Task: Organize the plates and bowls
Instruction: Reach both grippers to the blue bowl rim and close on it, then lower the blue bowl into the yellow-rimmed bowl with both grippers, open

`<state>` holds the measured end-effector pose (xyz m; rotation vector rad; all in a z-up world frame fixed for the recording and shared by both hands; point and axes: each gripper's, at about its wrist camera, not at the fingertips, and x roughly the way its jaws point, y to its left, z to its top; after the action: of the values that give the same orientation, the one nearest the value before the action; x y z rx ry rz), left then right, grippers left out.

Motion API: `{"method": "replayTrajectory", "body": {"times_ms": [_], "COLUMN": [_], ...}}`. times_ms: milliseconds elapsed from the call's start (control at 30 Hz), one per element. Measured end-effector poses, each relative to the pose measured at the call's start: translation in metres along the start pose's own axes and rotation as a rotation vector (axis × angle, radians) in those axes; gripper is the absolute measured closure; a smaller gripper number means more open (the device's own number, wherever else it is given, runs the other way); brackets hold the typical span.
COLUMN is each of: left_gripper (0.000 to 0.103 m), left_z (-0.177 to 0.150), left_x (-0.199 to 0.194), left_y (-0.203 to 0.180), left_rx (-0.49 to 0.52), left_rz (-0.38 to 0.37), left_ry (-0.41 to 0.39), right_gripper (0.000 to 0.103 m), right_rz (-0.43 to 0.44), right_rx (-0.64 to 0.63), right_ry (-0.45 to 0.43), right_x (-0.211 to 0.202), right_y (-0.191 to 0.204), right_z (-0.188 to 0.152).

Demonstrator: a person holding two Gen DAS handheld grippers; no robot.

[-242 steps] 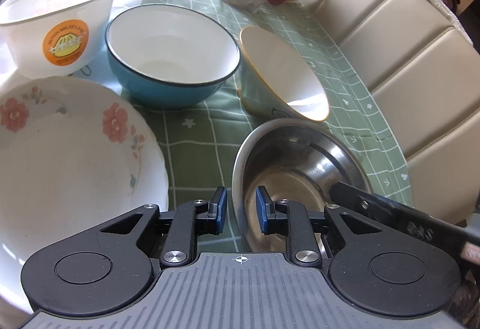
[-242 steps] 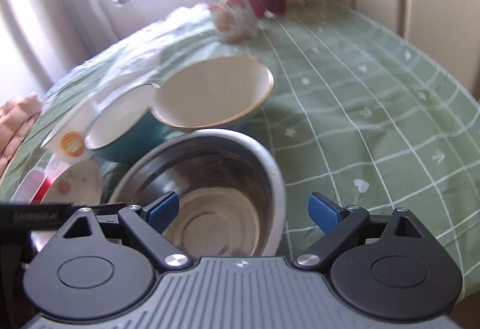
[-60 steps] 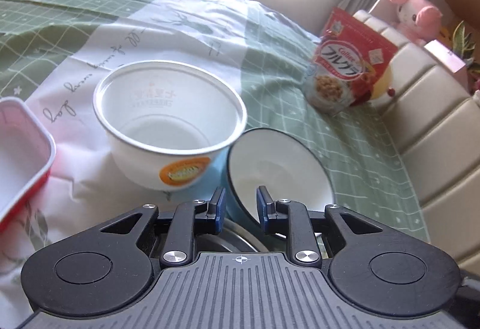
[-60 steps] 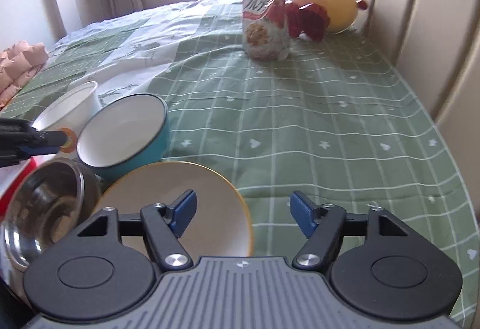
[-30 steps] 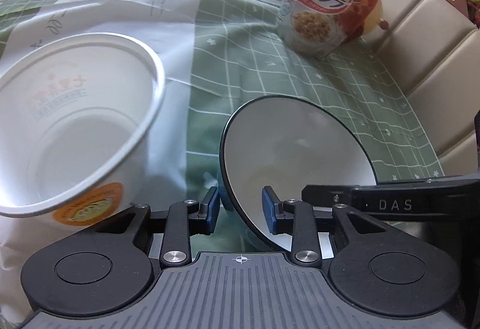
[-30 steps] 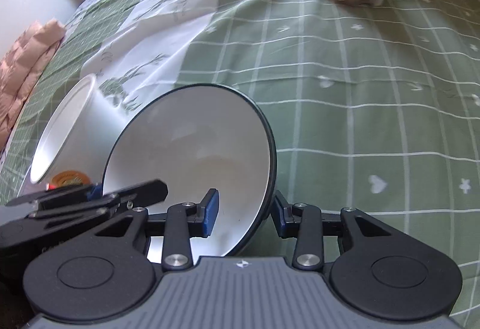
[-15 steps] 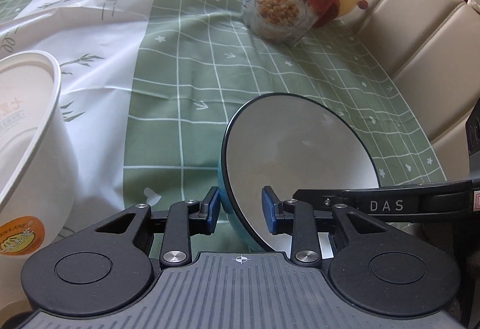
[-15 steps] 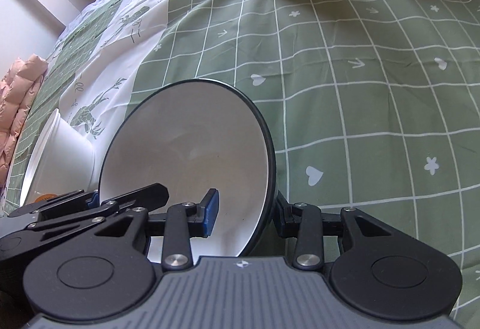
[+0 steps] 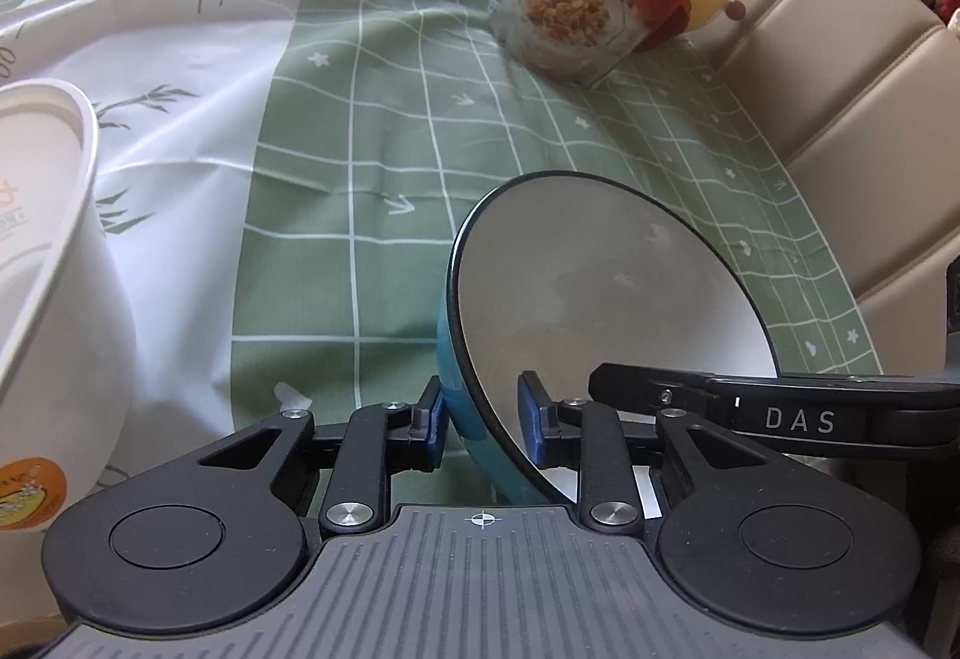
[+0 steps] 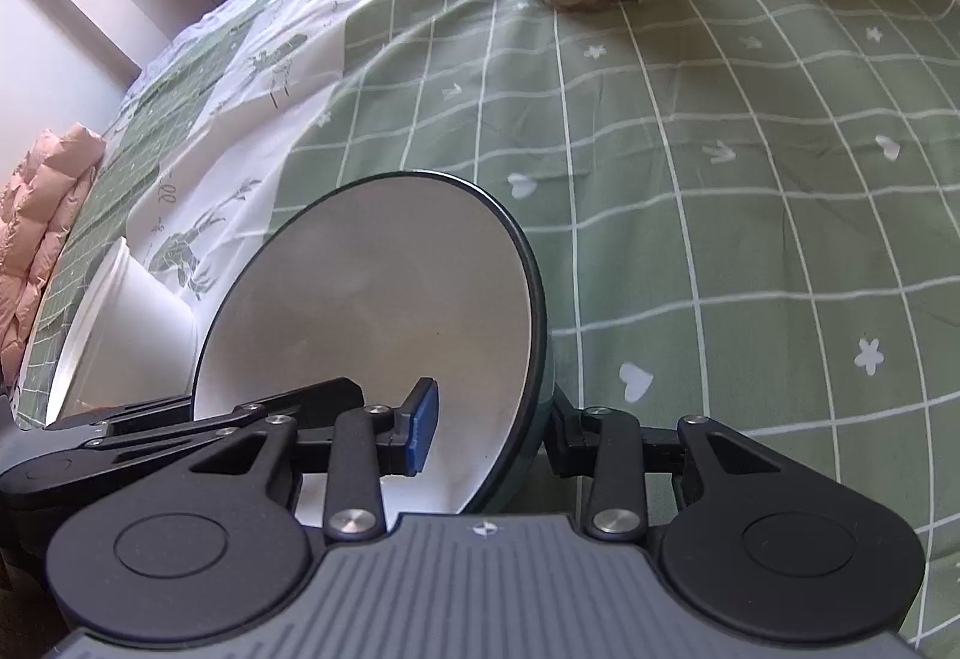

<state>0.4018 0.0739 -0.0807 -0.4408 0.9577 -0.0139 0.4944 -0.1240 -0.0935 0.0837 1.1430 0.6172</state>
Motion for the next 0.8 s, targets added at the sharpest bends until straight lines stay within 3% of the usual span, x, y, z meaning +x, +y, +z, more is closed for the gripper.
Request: {"method": "replayTrajectory", "body": {"times_ms": [367,633,800], "left_gripper": [0.076,0.075,0.075], "left_z": [0.001,-0.05,-0.086], "left_x": [-0.085,-0.103,-0.09], "left_y": [-0.037,-0.062,-0.059], "left_rx": [0.017,0.03,0.009], "left_rz": [-0.022,-0.06,-0.04], "left_ry": [-0.096,0.019,0.096], "right_gripper": [0.067,0.066,0.066], "right_rz": [0.06,0.014,0.011], "right_rx": [-0.03,-0.039,-0.01], "right_ry": [-0.106,-0.116,-0.066], "right_x": [-0.073,-0.119,-0.112], "right_y": [0.023,0.018,0.006], "right_z": [-0.011,-0.067,-0.101]}}
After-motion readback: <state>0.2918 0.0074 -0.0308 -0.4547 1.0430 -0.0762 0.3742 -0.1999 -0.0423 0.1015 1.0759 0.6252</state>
